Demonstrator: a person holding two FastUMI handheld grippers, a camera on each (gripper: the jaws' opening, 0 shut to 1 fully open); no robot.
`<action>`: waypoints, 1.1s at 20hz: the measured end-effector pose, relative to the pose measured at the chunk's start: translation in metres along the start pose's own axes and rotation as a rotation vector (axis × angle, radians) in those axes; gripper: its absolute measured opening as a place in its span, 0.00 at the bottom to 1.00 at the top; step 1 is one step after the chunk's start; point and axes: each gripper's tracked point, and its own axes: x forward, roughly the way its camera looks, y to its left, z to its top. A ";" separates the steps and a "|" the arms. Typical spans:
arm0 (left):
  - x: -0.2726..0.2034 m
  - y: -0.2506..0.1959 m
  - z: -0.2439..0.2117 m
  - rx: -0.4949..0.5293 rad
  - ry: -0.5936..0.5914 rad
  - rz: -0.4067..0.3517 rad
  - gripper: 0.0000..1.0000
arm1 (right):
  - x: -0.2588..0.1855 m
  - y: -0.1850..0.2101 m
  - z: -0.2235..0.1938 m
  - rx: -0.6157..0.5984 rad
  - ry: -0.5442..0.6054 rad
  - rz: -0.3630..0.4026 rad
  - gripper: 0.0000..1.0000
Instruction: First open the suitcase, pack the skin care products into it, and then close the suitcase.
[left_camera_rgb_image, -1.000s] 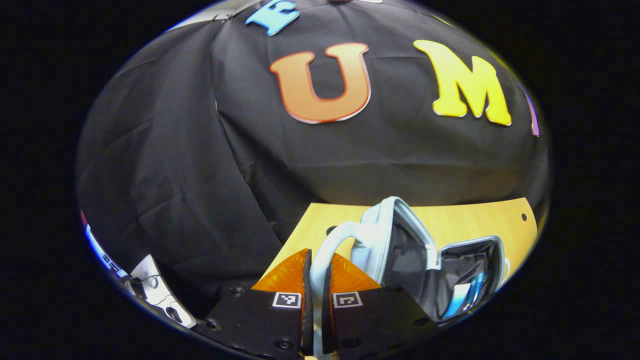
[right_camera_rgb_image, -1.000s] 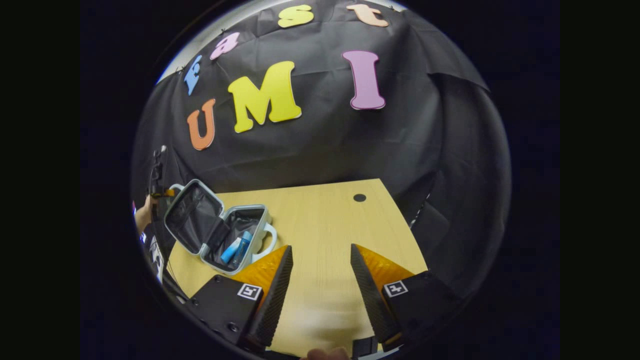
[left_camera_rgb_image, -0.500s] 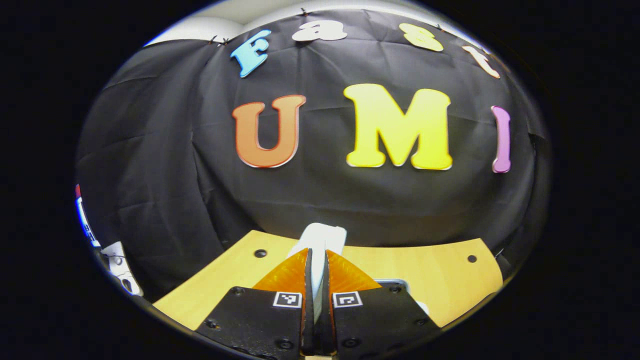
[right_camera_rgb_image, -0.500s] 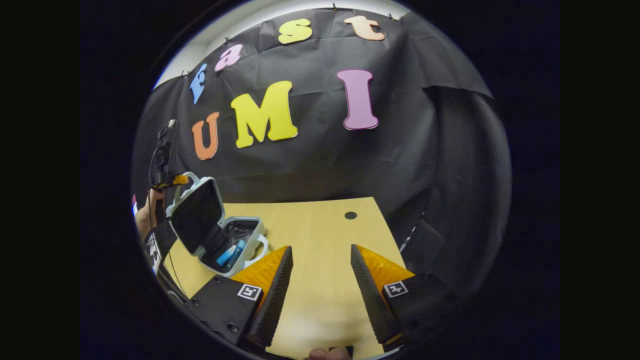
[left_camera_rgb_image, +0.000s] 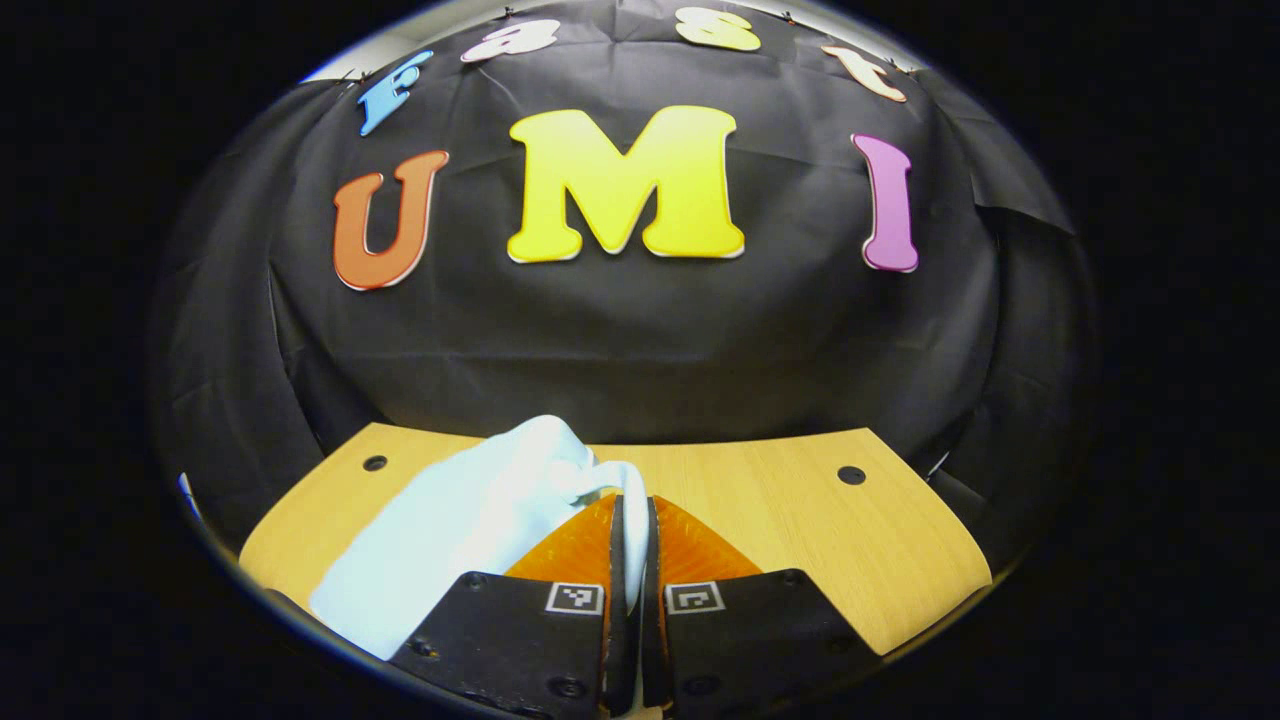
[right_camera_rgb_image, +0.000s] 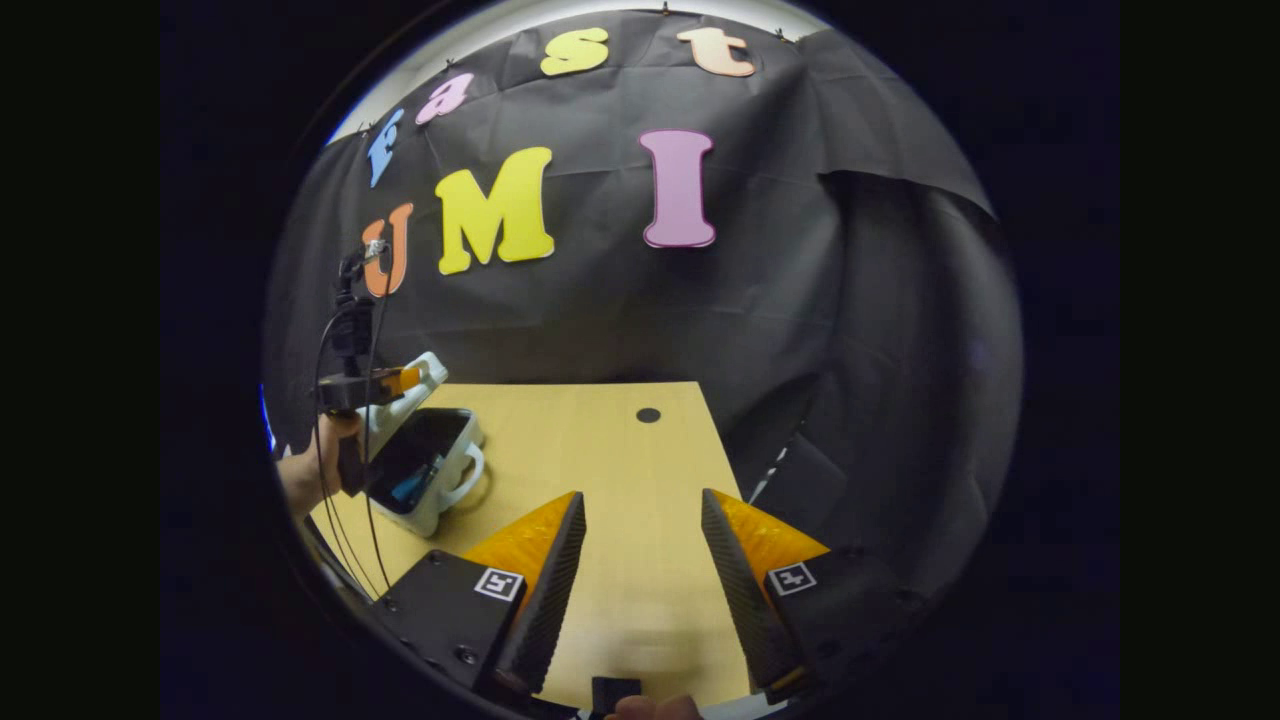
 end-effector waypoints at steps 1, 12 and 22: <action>0.005 -0.007 -0.008 0.009 0.012 -0.010 0.08 | -0.002 -0.004 -0.002 -0.003 0.002 -0.014 0.67; 0.023 -0.042 -0.070 0.071 0.099 -0.045 0.08 | -0.007 -0.014 -0.017 -0.039 0.037 -0.083 0.71; 0.022 -0.059 -0.104 0.142 0.110 -0.045 0.09 | -0.002 0.008 -0.019 -0.059 0.041 -0.064 0.71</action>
